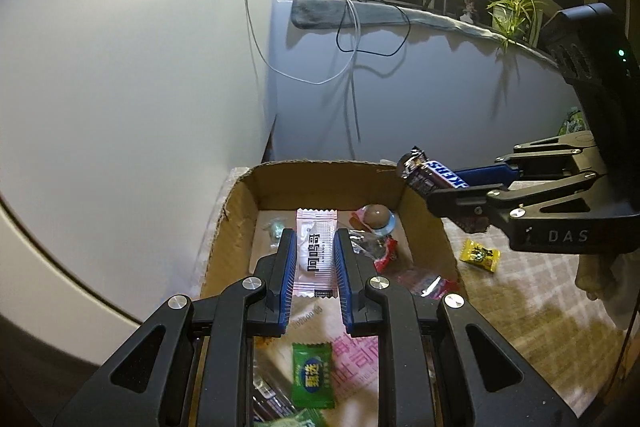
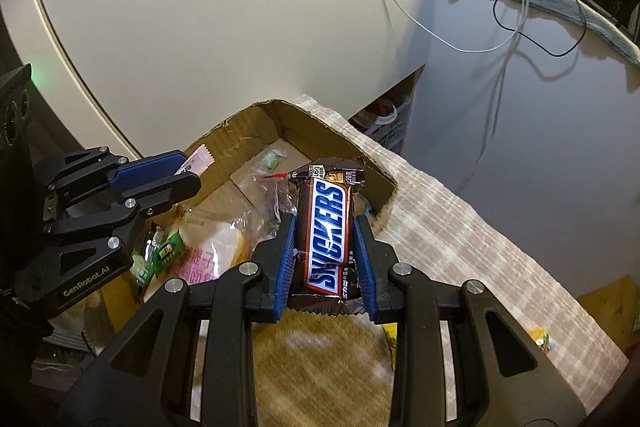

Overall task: Organize snacks
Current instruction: 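Carry the pink candy into the box with the left gripper while the right lowers the Snickers there, then open both grippers in the box and move them back over the table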

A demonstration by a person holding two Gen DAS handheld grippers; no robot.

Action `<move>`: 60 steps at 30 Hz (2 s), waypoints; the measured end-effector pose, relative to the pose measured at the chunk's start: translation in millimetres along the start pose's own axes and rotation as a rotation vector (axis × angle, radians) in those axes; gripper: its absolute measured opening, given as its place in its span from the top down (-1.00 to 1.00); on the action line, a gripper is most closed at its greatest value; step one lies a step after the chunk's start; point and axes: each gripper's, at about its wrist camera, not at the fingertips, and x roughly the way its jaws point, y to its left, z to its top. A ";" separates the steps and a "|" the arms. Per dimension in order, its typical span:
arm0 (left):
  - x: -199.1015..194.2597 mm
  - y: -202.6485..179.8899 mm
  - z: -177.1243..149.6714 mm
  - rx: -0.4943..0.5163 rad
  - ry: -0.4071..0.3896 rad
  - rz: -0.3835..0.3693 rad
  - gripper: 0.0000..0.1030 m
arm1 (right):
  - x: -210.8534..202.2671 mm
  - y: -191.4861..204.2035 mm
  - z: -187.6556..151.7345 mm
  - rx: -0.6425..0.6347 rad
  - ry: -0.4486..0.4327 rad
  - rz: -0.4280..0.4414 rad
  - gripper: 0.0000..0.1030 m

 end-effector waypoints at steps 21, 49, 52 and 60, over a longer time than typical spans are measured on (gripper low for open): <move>15.0 8.0 7.2 -0.018 0.026 0.011 0.53 | 26.9 5.8 9.2 -0.038 0.038 -0.011 0.22; -17.3 -8.3 7.4 -0.009 -0.008 0.070 -0.51 | -36.8 -1.1 -8.4 -0.036 -0.051 -0.108 -0.61; -22.4 -14.9 6.9 -0.006 -0.010 0.071 -0.52 | -50.0 -5.7 -16.9 -0.034 -0.059 -0.121 -0.62; -36.5 -40.9 6.9 0.004 -0.033 0.034 -0.52 | -94.9 -32.8 -49.0 0.018 -0.090 -0.162 -0.62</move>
